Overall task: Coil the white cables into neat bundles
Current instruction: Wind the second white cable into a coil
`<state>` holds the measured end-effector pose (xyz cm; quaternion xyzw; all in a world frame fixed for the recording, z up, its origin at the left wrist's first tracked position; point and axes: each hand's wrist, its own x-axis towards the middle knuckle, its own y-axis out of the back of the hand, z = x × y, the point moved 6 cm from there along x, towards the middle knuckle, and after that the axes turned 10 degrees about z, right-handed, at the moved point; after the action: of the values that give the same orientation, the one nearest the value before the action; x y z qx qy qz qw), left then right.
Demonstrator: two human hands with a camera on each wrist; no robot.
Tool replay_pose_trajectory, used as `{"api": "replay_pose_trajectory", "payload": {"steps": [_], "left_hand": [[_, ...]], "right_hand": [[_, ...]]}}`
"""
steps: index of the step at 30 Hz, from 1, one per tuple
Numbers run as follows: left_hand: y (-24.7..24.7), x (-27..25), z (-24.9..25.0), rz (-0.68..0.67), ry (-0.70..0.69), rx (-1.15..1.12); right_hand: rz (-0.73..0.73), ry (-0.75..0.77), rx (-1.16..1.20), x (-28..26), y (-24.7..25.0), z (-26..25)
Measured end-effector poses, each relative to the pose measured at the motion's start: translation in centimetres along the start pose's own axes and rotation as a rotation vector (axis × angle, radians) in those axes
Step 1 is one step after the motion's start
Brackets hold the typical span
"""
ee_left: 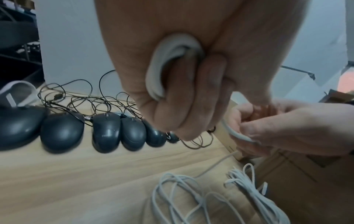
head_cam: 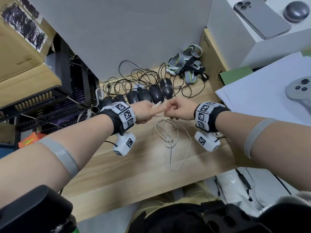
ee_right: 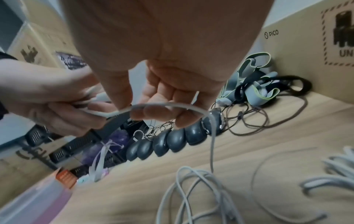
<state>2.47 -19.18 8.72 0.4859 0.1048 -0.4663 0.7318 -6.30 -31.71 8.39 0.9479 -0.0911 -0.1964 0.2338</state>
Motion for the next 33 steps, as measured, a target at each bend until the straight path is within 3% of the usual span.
{"api": "replay_pose_trajectory", "payload": {"steps": [2,5,8,11,13,16,18,22,27,33], "left_hand": [[0.2,-0.1,-0.3,-0.006,-0.041,0.102],[-0.1,0.3,-0.7,-0.009,-0.069,0.268],[-0.1,0.6,-0.9,0.046,-0.031,0.414],[-0.1,0.0,-1.2,0.028,0.042,0.479],[-0.2,-0.3,-1.1,-0.006,0.039,0.417],[-0.5,-0.2,0.3,-0.035,-0.089,0.215],[-0.4,-0.1,1.7,-0.004,-0.179,0.022],[0.6,0.2,2.2,0.105,-0.142,-0.355],[2.4,1.1,1.1,0.315,0.057,-0.456],[2.1,1.7,-0.1,0.415,0.270,-0.613]], "right_hand": [[0.026,0.037,-0.121,0.1,0.5,0.5],[-0.016,0.053,-0.124,0.6,0.6,0.0],[-0.087,0.120,-0.204,0.8,0.2,-1.0],[-0.005,0.176,-0.123,1.5,0.8,-1.9],[0.058,0.207,0.054,1.7,1.2,-2.7],[0.107,0.210,0.235,2.1,1.0,-3.3],[0.138,0.159,0.286,2.8,0.6,-2.8],[0.183,0.003,0.461,3.6,0.2,-0.9],[0.150,-0.040,0.376,2.2,-1.2,0.2],[0.056,0.147,-0.062,1.3,-4.5,-2.4]]}}
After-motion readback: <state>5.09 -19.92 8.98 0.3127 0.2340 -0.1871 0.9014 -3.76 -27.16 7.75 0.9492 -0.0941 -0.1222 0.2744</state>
